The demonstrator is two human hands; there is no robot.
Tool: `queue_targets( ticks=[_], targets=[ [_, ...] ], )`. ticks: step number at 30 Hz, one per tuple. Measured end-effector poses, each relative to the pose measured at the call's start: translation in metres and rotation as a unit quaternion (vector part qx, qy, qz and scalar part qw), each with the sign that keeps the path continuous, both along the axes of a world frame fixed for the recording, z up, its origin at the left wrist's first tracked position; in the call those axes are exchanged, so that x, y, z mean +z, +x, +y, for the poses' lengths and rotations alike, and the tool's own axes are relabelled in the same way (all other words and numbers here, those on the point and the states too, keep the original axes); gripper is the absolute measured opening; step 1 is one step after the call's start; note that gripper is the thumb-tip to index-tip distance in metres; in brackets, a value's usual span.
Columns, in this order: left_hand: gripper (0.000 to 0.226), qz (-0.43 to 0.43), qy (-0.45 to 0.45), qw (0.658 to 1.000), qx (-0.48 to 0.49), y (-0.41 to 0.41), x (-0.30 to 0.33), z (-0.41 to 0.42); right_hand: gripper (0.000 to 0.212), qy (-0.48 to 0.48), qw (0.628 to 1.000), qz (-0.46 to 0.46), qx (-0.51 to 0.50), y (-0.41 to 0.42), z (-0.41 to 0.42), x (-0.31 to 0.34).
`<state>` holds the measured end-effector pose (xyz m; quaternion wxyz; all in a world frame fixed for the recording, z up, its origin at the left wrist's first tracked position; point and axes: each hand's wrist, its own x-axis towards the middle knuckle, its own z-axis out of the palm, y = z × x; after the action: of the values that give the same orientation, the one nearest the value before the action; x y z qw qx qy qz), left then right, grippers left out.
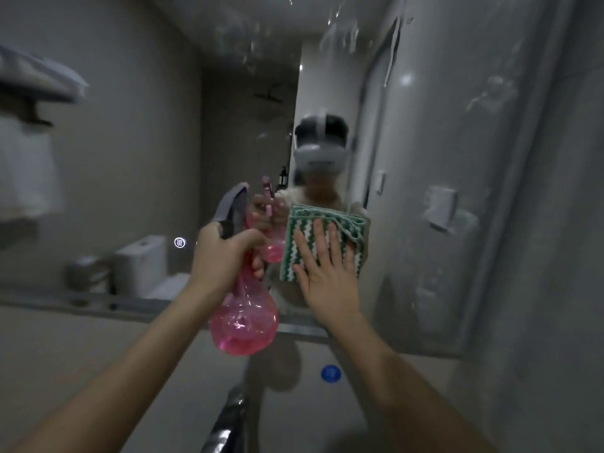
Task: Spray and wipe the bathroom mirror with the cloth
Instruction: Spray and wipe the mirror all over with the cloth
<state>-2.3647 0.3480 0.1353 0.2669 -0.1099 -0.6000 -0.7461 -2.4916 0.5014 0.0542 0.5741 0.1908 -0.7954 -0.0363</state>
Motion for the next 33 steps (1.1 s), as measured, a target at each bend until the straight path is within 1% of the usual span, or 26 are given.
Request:
queue_targets(
  ticks=[4,6,7,9,11,13,16,18,20,22,23,25,29,33],
  targets=[
    [0.009,-0.022,0.002,1.0,-0.019,-0.005,-0.027,0.007,0.062,0.026,1.0,-0.014,0.004,0.003,0.016,0.003],
    [0.014,-0.023,0.0,1.0,-0.021,-0.006,-0.034,0.007,0.06,0.051,0.999,-0.011,-0.006,0.001,0.031,0.015],
    [0.017,-0.02,-0.003,0.999,-0.025,-0.006,-0.036,0.007,0.06,0.046,0.999,-0.008,-0.014,-0.002,0.039,0.02],
    [0.019,-0.01,-0.01,0.999,-0.029,-0.005,-0.04,0.007,0.059,0.001,0.999,0.003,-0.032,-0.006,0.053,0.032],
    [0.017,-0.004,-0.024,0.999,-0.032,-0.006,-0.042,0.007,0.059,-0.049,0.997,0.021,-0.051,-0.007,0.061,0.043],
    [0.015,-0.001,-0.026,0.999,-0.04,-0.01,-0.043,0.008,0.058,-0.068,0.996,0.028,-0.058,-0.006,0.064,0.049],
    [0.017,0.0,0.004,0.998,-0.06,-0.014,-0.042,0.01,0.058,-0.064,0.996,0.034,-0.06,-0.004,0.062,0.05],
    [0.021,-0.004,0.046,0.995,-0.084,-0.016,-0.042,0.009,0.058,-0.087,0.994,0.039,-0.06,-0.004,0.054,0.05],
    [0.02,-0.012,0.071,0.992,-0.102,-0.017,-0.044,0.005,0.057,-0.149,0.987,0.044,-0.053,-0.005,0.034,0.052],
    [0.02,-0.018,0.071,0.992,-0.104,-0.018,-0.049,-0.003,0.058,-0.222,0.973,0.046,-0.055,-0.007,0.003,0.053],
    [0.02,-0.014,0.065,0.993,-0.1,-0.017,-0.051,-0.007,0.058,-0.242,0.967,0.044,-0.06,-0.006,-0.012,0.053],
    [0.016,-0.001,0.053,0.995,-0.089,-0.015,-0.054,-0.016,0.059,-0.224,0.972,0.036,-0.065,-0.005,-0.039,0.048],
    [0.019,0.002,0.047,0.998,-0.045,-0.009,-0.059,-0.033,0.061,-0.099,0.994,-0.006,-0.052,-0.004,-0.086,0.02],
    [0.022,0.002,0.061,0.998,-0.03,0.003,-0.059,-0.041,0.068,-0.027,0.998,-0.004,-0.06,-0.004,-0.11,-0.021]
  ],
)
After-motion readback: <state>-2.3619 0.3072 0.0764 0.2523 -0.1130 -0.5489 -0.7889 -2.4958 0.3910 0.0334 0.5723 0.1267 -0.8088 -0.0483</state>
